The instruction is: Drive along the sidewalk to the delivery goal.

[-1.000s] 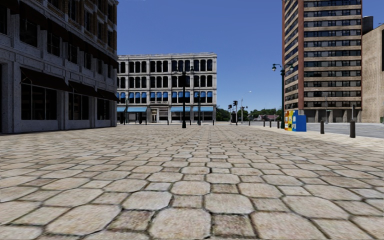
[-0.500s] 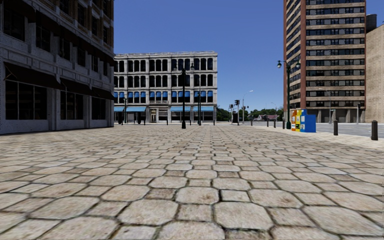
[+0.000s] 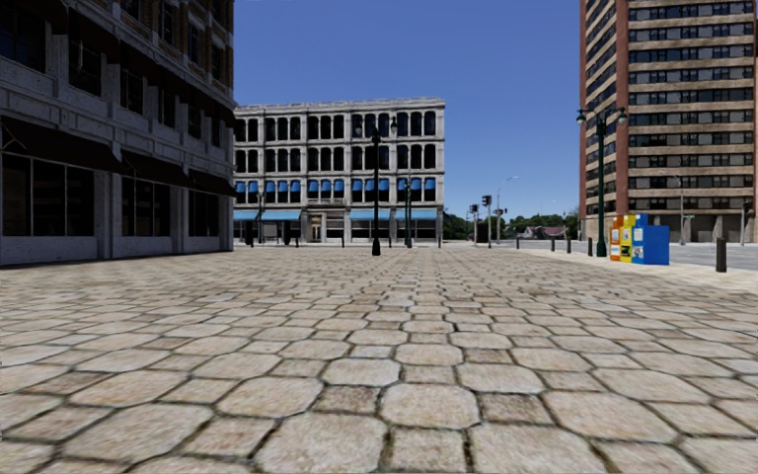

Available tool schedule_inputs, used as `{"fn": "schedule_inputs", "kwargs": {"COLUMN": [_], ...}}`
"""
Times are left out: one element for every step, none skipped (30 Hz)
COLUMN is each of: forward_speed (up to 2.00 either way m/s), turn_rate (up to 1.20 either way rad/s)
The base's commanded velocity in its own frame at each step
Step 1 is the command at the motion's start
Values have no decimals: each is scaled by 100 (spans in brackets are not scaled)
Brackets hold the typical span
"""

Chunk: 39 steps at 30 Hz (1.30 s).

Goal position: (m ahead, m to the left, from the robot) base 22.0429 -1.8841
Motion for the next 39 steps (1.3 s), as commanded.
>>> {"fn": "schedule_inputs", "kwargs": {"forward_speed": [200, 200, 200, 200, 200, 200, 200, 200, 200, 200, 200, 200, 200, 200, 200, 200, 200, 200, 200, 200, 200, 200, 200, 200, 200, 200, 200, 200, 200, 200, 200, 200, 200, 200, 200, 200, 200, 200, 200], "turn_rate": [0, 0, 0, 0, 0, 0, 0, 0, 0, 0, 0, 0, 0, 0, 0, 0, 0, 0, 0, 0, 0, 0, 0, 0, 0, 0, 0, 0, 0, 0, 0, 0, 0, 0, 0, 0, 0, 0, 0]}}
